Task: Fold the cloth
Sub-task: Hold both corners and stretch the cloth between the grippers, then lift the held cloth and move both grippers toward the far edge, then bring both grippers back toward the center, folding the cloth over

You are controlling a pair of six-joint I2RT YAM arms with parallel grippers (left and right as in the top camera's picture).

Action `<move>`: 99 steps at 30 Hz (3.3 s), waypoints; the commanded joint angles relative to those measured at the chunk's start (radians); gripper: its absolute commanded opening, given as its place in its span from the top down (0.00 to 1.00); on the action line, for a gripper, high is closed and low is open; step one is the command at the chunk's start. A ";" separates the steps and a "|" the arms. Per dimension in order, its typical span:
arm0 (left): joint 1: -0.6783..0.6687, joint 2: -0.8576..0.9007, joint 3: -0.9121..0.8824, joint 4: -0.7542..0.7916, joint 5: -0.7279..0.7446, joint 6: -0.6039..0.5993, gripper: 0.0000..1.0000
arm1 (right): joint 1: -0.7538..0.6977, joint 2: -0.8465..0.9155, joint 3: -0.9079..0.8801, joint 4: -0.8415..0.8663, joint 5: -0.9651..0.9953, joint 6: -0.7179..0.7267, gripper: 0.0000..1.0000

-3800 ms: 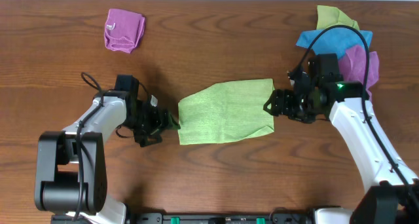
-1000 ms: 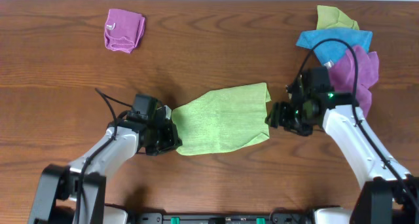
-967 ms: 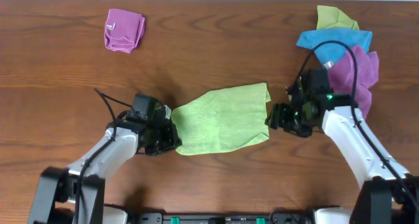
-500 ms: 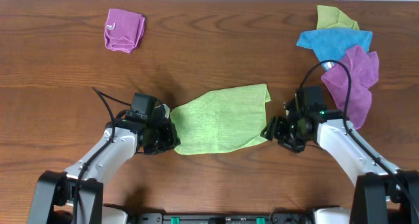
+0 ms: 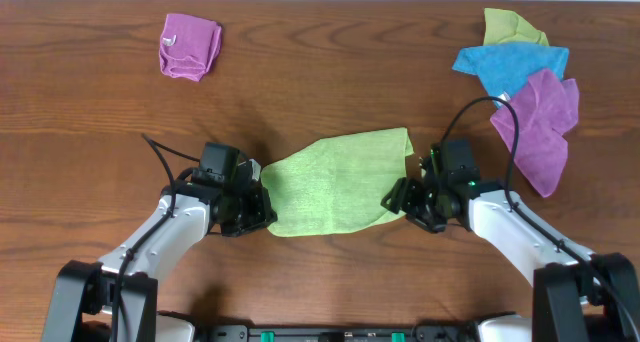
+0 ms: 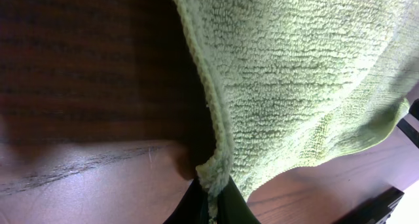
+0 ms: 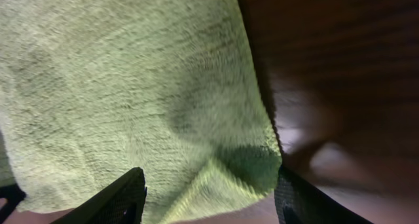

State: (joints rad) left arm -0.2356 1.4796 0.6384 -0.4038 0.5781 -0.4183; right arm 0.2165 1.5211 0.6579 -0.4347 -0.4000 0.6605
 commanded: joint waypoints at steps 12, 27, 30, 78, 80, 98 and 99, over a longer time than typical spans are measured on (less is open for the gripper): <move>0.007 -0.010 0.058 -0.016 0.043 0.000 0.94 | 0.014 0.039 0.009 0.122 0.010 -0.087 0.99; 0.047 0.020 0.474 0.051 -0.072 -0.016 0.94 | 0.014 -0.076 0.466 0.132 0.143 -0.260 0.99; 0.072 0.058 0.504 0.126 -0.059 -0.033 0.94 | 0.013 -0.017 0.551 0.132 0.162 -0.285 0.99; 0.136 0.370 0.877 -0.695 0.085 0.408 0.94 | 0.109 0.278 0.970 -0.632 0.034 -0.517 0.98; 0.136 0.370 0.850 -0.695 0.085 0.416 0.94 | 0.124 0.275 0.960 -0.636 0.042 -0.524 0.98; 0.134 0.362 0.618 -0.731 0.140 0.511 0.94 | 0.260 0.198 0.674 -0.596 0.076 -0.474 0.98; 0.134 0.362 0.618 -0.742 0.134 0.524 0.94 | 0.265 0.197 0.657 -0.596 0.062 -0.474 0.99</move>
State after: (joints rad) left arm -0.1047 1.8462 1.2633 -1.1297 0.7078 0.0563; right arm 0.4629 1.7466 1.3510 -1.0313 -0.3210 0.1749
